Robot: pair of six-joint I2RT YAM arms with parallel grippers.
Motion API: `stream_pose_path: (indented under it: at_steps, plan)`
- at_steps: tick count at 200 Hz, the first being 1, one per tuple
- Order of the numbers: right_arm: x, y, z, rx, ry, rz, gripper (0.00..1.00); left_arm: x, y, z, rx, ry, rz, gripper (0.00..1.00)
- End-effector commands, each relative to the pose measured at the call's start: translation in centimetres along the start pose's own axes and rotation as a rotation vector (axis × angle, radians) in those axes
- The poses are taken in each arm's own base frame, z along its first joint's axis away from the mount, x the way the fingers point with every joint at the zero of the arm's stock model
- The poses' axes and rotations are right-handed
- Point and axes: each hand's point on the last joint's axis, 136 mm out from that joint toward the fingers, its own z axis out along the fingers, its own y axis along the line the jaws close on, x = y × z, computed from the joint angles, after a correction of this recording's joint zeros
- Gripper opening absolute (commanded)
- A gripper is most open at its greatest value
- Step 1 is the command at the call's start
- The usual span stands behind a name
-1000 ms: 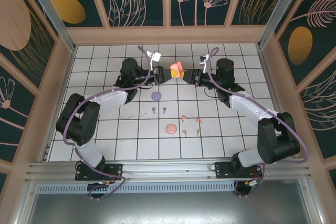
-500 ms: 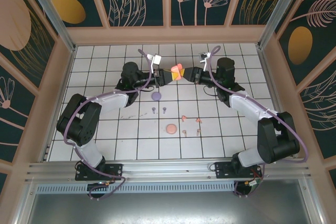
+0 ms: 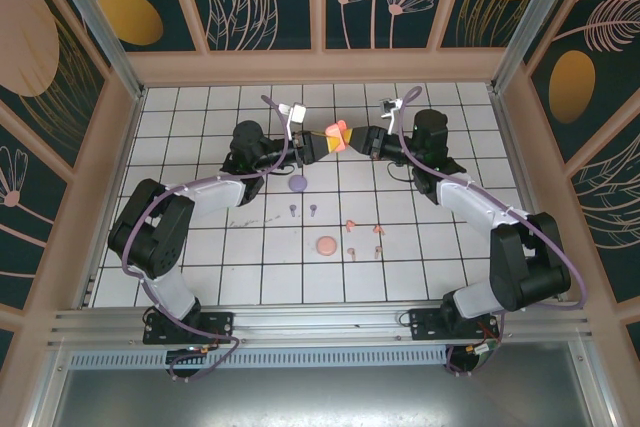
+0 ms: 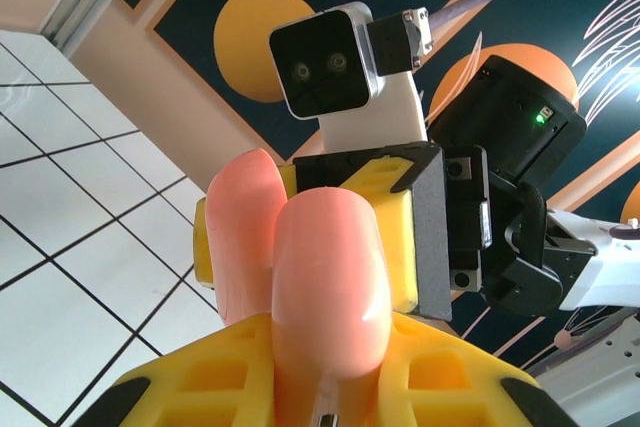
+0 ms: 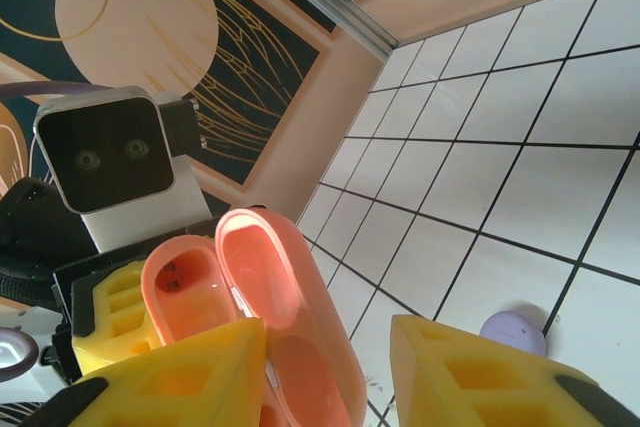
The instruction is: Insert wireless bluetooth earbuds into charging case
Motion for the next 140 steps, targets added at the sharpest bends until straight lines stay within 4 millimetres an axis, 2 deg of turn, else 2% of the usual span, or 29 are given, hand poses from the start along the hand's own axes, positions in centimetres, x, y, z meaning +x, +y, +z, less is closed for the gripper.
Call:
stream_pose_path:
  at_steps: [1,51,140]
  plan:
    - [0.6,0.1,-0.5,0.000,-0.004,-0.011,0.40,-1.2,-1.3,0.2,0.034,-0.054,0.057,0.00]
    - [0.8,-0.2,-0.9,0.005,-0.015,-0.001,0.38,-1.9,-1.7,0.3,0.047,-0.071,0.061,0.00]
    - [-1.7,1.3,0.3,-0.047,-0.031,-0.009,0.35,-0.6,-1.6,0.7,0.056,-0.045,0.050,0.00]
